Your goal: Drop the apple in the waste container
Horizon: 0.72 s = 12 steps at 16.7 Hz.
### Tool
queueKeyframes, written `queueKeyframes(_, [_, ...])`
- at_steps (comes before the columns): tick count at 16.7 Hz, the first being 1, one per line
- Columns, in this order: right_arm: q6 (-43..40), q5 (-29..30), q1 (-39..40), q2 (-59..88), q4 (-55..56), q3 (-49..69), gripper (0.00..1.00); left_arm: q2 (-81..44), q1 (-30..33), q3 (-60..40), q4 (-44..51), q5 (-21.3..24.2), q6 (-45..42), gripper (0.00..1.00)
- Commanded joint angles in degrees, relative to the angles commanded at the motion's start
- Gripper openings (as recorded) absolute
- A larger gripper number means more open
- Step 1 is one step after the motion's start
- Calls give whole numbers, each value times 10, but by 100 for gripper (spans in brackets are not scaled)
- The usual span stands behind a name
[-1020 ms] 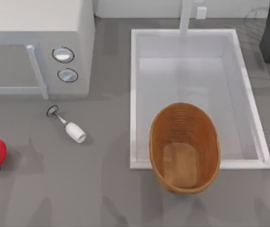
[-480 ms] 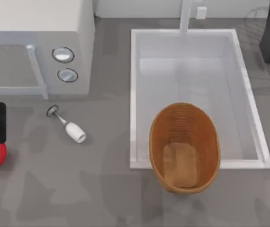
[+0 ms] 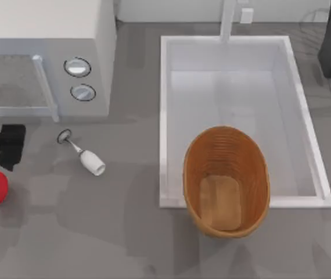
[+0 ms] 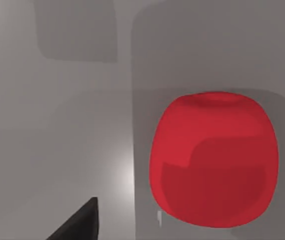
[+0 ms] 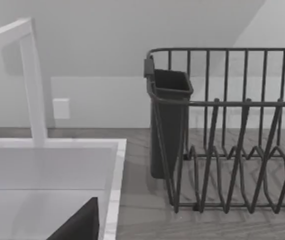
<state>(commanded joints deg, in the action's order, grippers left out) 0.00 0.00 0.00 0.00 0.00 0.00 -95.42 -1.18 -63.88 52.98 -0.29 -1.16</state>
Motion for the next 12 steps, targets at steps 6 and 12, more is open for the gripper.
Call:
queueKeyframes(6, [0, 0, 0, 0, 0, 0, 100, -53, -4, -36, 36, -2, 2, 100])
queueKeyframes(12, [0, 0, 0, 0, 0, 0, 100, -72, -4, -9, -7, -2, 3, 100])
